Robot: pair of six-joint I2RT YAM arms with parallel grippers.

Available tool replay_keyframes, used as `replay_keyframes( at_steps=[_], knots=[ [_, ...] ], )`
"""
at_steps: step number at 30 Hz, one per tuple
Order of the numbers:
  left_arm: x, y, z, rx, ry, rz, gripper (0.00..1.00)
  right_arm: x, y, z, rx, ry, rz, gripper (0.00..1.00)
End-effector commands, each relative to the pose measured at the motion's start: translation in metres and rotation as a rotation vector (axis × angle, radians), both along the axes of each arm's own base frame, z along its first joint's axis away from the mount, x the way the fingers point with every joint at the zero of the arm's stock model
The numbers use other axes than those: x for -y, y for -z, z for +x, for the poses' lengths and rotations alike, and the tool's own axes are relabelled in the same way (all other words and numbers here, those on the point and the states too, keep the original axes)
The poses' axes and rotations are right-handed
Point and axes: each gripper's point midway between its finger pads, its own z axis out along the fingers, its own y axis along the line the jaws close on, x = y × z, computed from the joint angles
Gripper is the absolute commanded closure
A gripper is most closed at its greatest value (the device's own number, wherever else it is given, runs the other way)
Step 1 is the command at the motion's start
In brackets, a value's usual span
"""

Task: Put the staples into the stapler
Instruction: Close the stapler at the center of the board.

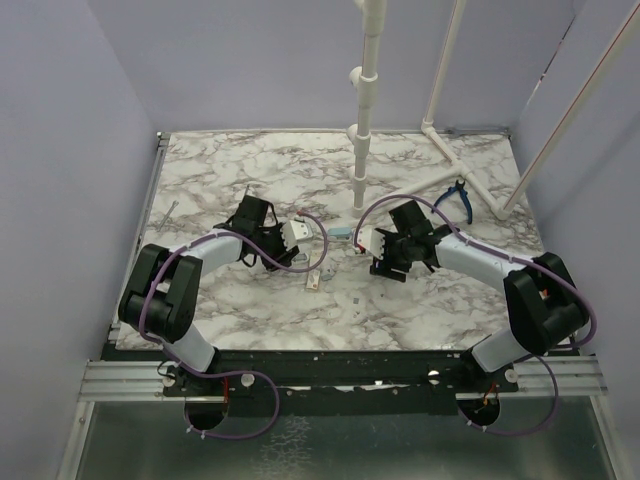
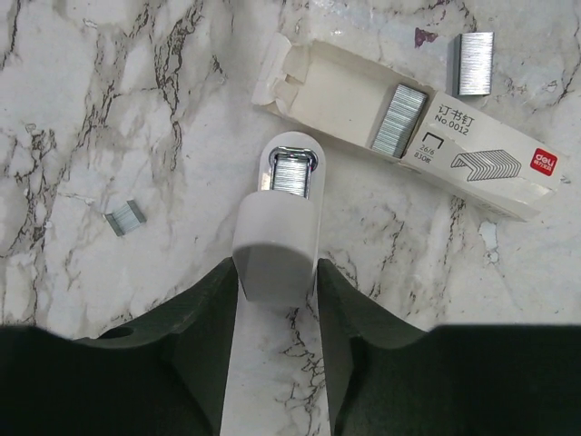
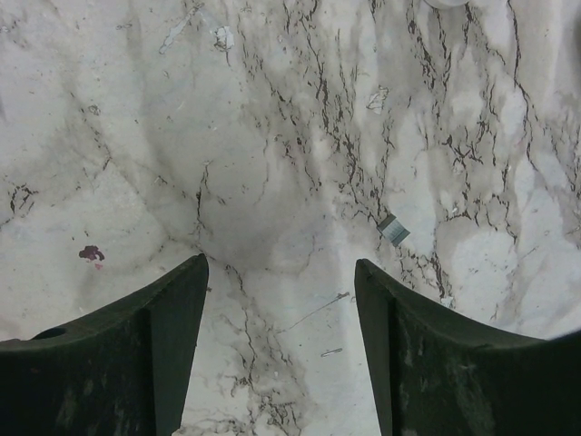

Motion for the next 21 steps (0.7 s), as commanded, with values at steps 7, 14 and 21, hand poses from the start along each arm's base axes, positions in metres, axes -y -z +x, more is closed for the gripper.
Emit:
replay_keyframes(
  at_steps=[7,14,21],
  knots=[
    [0.002,-0.004,0.001,0.033,0.014,-0.027,0.89,-0.024,-0.028,0.006,-0.020,0.021,0.113,0.31],
    [0.024,-0.038,-0.009,-0.101,0.036,-0.145,1.00,-0.057,-0.073,0.009,0.014,-0.055,0.296,0.30],
    [0.047,-0.079,-0.014,-0.310,0.027,-0.256,1.00,-0.072,-0.096,0.012,0.071,-0.171,0.352,0.30]
  ],
)
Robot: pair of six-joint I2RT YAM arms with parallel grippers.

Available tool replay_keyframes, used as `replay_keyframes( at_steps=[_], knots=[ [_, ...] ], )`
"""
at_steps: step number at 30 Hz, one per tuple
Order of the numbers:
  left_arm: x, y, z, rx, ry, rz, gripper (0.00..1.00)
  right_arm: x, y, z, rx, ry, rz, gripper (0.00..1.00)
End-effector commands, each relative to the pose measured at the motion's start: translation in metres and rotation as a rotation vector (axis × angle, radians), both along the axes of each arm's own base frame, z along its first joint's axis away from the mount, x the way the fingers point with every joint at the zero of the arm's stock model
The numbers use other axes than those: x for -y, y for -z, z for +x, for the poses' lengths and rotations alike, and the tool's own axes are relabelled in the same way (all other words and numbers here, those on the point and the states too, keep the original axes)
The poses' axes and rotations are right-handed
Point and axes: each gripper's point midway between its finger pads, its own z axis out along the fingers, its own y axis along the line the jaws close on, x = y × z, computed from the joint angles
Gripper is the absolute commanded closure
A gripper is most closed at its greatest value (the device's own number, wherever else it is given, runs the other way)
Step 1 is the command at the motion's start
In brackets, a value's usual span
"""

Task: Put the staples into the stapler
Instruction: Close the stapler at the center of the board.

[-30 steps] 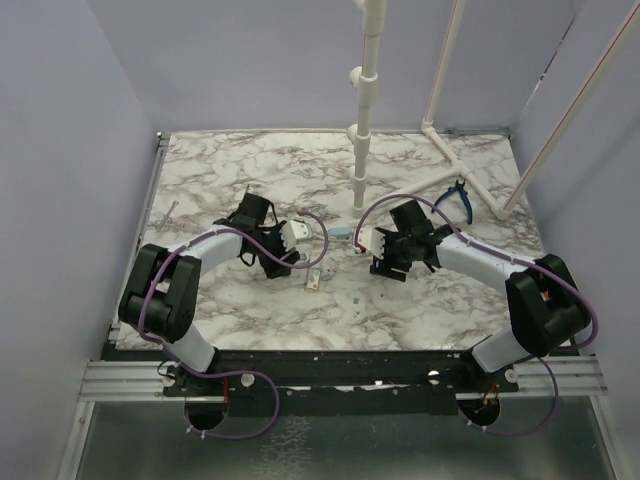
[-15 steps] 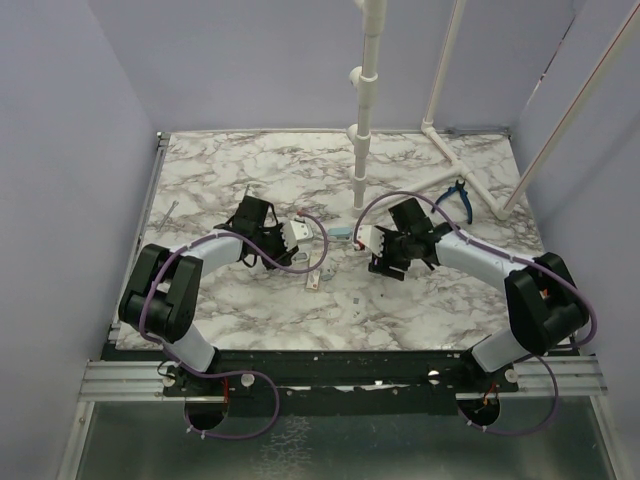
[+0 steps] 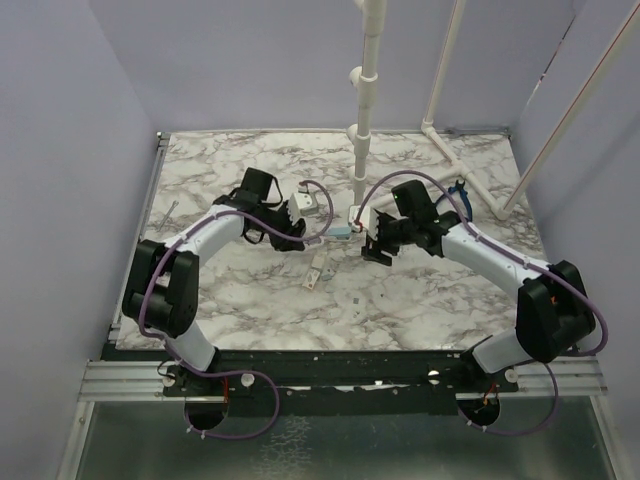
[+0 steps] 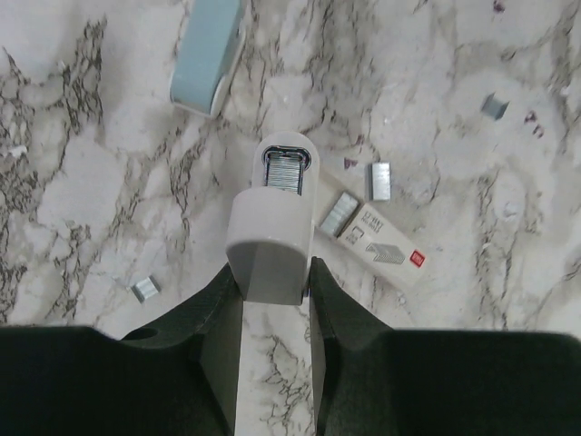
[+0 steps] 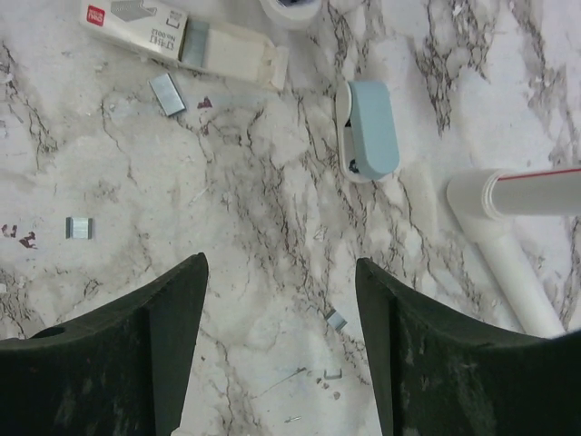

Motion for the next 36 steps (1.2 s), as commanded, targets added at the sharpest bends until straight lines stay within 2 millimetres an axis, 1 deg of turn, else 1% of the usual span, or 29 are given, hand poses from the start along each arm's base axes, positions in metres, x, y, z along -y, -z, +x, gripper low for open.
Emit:
replay_keyframes(
  at_steps=[1,4,6,9,10,12,16,23,27,29,36],
  knots=[
    [0.020,-0.033,-0.013,-0.209,0.007,-0.120,1.00,-0.019,-0.034,0.003,0.071,-0.093,0.084,0.30],
    [0.026,-0.044,-0.010,-0.291,-0.010,-0.114,1.00,-0.020,-0.055,0.011,0.131,-0.090,0.091,0.30],
    [0.029,-0.047,-0.014,-0.363,0.006,-0.085,1.00,-0.019,-0.066,0.012,0.177,-0.096,0.085,0.29],
    [0.035,-0.049,-0.024,-0.482,0.037,-0.064,1.00,-0.018,-0.071,0.007,0.256,-0.125,0.047,0.27],
    [0.038,-0.048,-0.028,-0.524,0.047,-0.057,1.00,-0.020,-0.071,0.004,0.284,-0.138,0.028,0.27],
    [0.043,-0.051,-0.035,-0.580,0.070,-0.057,1.00,-0.025,-0.063,-0.005,0.330,-0.171,-0.017,0.26],
    [0.055,-0.058,-0.044,-0.650,0.105,-0.076,1.00,-0.033,-0.055,-0.013,0.412,-0.206,-0.077,0.25],
    [0.072,-0.066,-0.053,-0.707,0.134,-0.105,1.00,-0.048,-0.042,-0.024,0.441,-0.248,-0.111,0.24],
    [0.078,-0.062,-0.062,-0.741,0.150,-0.099,1.00,-0.052,-0.042,-0.017,0.477,-0.197,-0.114,0.24],
    [0.081,-0.060,-0.067,-0.759,0.160,-0.100,1.00,-0.054,-0.039,-0.019,0.472,-0.202,-0.120,0.24],
    [0.086,-0.057,-0.070,-0.772,0.175,-0.093,1.00,-0.059,-0.035,-0.020,0.468,-0.203,-0.119,0.24]
  ],
)
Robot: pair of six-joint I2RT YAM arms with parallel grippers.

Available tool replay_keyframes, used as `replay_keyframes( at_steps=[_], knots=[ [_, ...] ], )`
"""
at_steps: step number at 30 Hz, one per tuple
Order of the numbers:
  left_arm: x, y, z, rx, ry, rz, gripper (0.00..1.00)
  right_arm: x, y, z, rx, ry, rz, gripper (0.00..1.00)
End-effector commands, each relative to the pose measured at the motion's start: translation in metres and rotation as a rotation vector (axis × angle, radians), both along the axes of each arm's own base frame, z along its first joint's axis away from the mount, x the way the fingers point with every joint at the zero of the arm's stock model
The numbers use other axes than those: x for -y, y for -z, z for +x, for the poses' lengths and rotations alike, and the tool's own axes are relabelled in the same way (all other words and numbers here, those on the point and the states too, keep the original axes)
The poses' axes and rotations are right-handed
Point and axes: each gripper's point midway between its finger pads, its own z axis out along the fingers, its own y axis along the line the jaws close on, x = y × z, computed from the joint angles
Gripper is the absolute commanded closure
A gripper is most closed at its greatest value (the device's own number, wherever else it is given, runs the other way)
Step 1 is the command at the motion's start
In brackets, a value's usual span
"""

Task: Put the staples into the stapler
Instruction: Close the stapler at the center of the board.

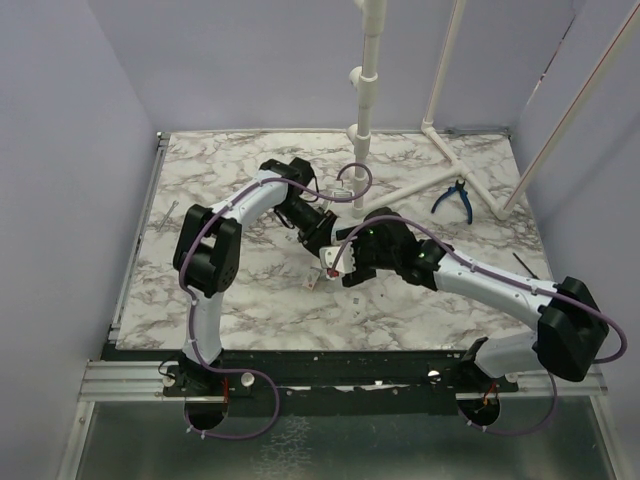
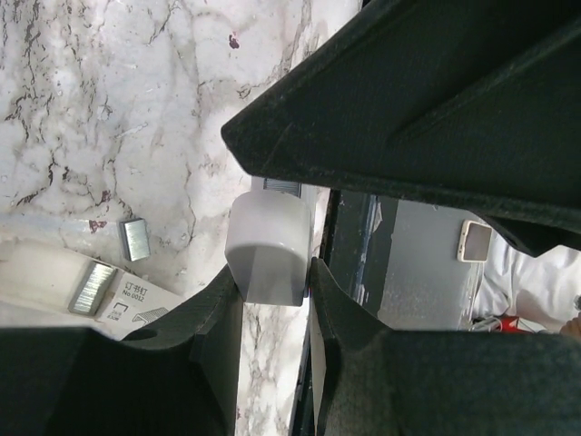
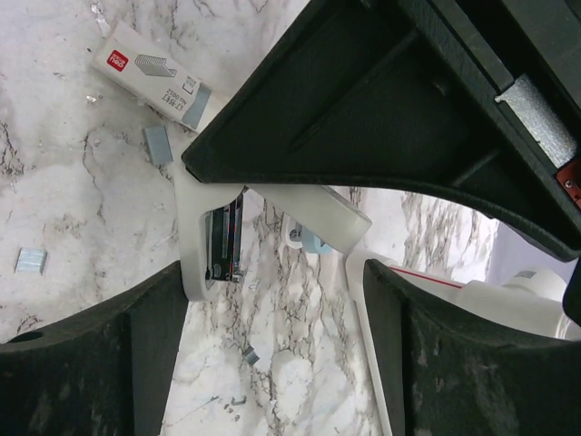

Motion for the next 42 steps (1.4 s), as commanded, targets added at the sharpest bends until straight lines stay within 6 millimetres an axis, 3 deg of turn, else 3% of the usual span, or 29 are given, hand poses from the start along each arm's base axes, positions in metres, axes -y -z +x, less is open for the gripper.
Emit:
replay_keyframes(
  at_steps=[1,15,29,42],
  knots=[
    [0.010,-0.006,-0.008,-0.047,0.021,-0.044,1.00,-0.003,0.004,0.006,0.023,0.027,0.001,0.24],
    [0.011,0.015,-0.026,-0.102,0.105,0.012,1.00,-0.005,0.015,0.011,0.135,0.029,-0.063,0.23],
    [0.014,0.022,-0.034,-0.107,0.136,0.044,1.00,-0.003,0.024,0.016,0.213,0.044,-0.122,0.18],
    [0.011,0.029,-0.035,-0.111,0.141,0.072,1.00,0.004,0.018,0.027,0.317,0.096,-0.103,0.14]
  ],
)
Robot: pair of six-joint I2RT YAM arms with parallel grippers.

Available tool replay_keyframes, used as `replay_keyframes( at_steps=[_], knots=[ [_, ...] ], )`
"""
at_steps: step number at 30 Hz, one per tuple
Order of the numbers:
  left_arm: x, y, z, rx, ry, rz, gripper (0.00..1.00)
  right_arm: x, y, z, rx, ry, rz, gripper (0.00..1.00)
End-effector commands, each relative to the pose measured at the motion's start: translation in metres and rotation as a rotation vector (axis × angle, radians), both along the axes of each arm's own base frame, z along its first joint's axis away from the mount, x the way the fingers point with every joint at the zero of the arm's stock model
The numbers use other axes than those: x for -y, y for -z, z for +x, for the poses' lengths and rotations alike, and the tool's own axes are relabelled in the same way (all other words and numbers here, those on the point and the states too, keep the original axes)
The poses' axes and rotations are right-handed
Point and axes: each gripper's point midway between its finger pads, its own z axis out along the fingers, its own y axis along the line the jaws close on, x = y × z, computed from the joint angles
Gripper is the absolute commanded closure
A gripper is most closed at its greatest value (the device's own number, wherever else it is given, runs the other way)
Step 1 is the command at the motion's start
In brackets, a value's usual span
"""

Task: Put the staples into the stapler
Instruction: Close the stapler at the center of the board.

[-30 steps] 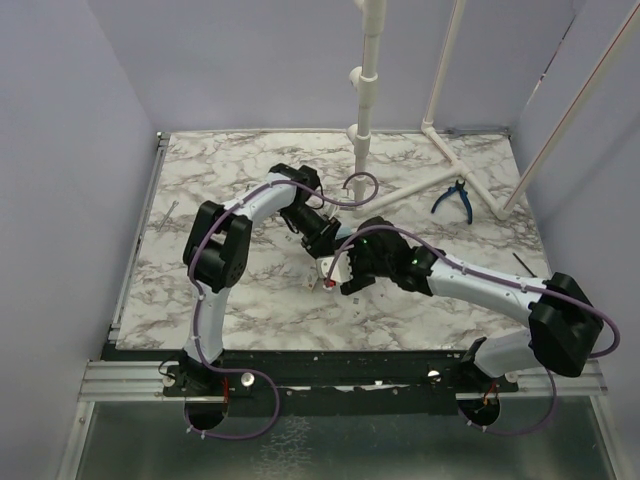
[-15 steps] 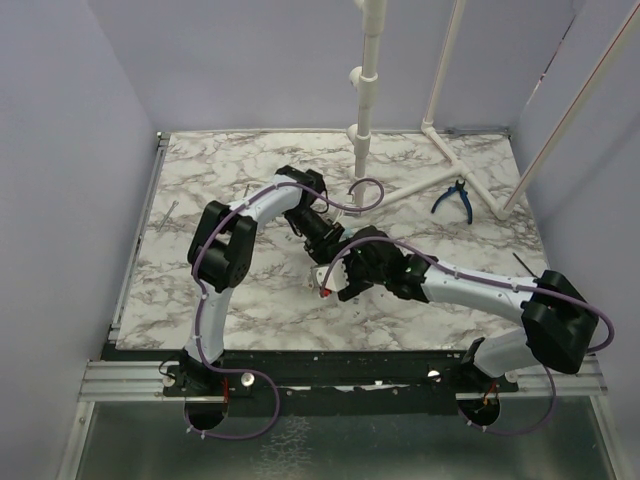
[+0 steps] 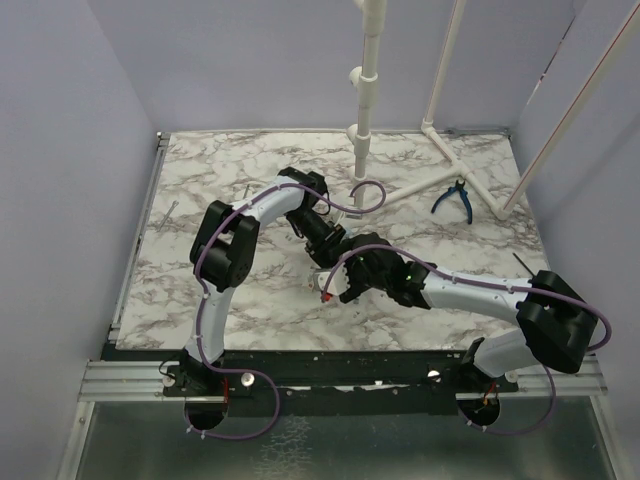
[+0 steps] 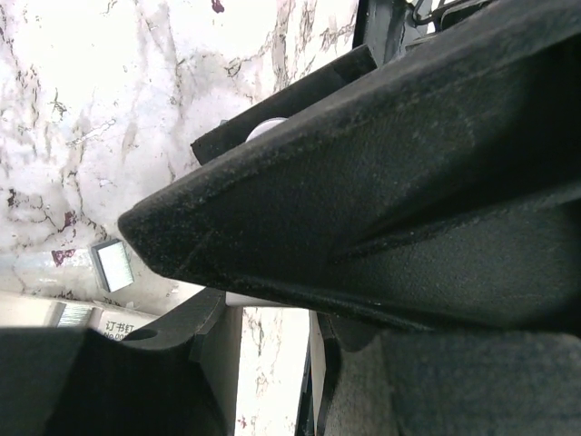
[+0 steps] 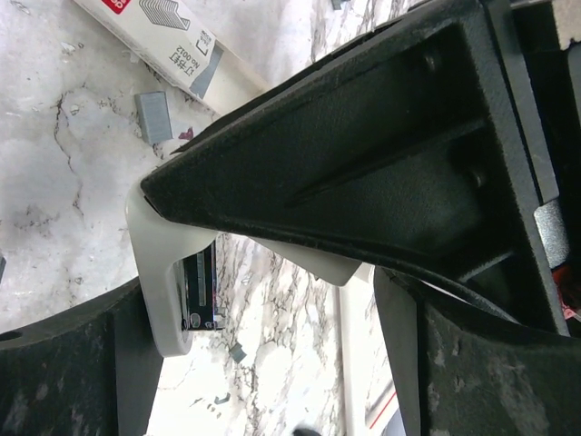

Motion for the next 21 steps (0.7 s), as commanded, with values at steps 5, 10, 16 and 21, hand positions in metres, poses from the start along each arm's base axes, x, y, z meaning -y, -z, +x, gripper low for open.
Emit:
replay_keyframes(
  at_steps=[5,10,16,21],
  knots=[
    [0.001,0.001,-0.012,-0.039,0.032,0.025,1.00,0.001,-0.018,0.019,0.109,0.061,0.031,0.01],
    [0.001,0.002,-0.011,-0.034,0.034,0.029,1.00,-0.001,-0.010,0.010,0.086,-0.007,0.009,0.00],
    [0.005,-0.002,-0.006,-0.010,0.039,0.014,1.00,-0.014,-0.008,-0.010,-0.060,-0.055,0.070,0.04],
    [0.008,-0.002,-0.006,-0.005,0.048,0.006,0.97,-0.019,-0.001,-0.023,-0.145,-0.087,0.071,0.13]
  ],
)
